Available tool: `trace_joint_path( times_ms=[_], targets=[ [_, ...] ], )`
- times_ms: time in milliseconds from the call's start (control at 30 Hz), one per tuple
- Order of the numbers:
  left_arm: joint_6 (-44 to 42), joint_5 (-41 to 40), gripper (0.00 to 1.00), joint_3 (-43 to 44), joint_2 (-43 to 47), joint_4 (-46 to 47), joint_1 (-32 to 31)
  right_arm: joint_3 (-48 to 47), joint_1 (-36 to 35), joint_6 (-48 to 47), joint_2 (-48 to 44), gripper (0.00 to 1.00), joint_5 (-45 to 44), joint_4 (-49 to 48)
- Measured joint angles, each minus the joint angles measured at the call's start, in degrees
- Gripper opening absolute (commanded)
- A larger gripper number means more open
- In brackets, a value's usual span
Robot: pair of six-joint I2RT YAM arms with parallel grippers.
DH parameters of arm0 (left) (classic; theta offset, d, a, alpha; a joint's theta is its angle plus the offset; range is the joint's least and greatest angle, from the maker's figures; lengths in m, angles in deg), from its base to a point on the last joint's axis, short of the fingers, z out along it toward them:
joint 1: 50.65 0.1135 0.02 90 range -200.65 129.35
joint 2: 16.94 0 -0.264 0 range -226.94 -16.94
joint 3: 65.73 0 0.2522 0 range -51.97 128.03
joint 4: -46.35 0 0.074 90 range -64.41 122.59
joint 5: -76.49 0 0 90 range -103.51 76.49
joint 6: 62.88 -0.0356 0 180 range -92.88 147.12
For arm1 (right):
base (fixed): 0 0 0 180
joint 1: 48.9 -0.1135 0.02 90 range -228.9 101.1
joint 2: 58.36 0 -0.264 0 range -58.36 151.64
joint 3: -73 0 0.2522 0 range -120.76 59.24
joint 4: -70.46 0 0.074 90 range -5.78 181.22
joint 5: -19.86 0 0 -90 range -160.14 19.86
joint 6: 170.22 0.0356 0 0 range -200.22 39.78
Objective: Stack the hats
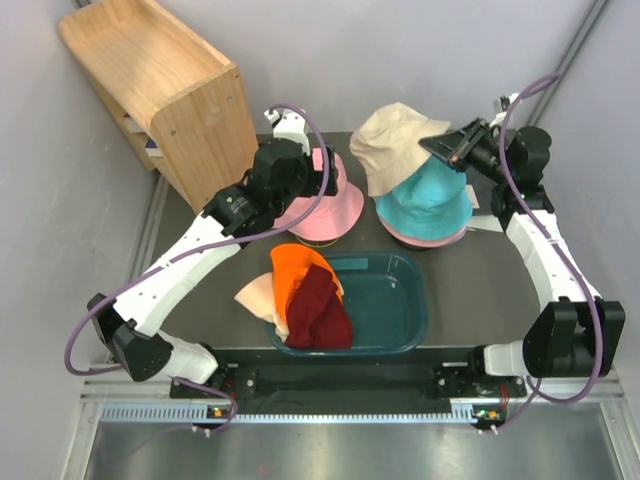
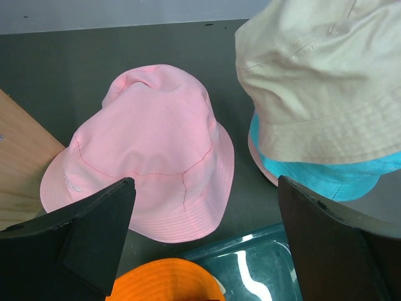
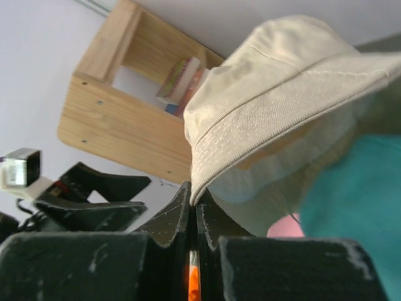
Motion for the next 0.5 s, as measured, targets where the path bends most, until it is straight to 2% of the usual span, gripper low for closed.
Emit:
trace_joint_path(
  times_ms=[167, 500],
  targets=[
    [0.00, 0.42, 0.99, 0.00, 0.15, -0.13, 0.07, 5.88, 3.78, -1.86, -0.48, 0.00, 0.74, 4.98],
    [0.00, 0.96, 0.99, -0.42, 1.01, -0.17, 0.28, 8.81, 10.16, -6.84, -6.73, 0.00, 2.84, 11.89]
  ],
)
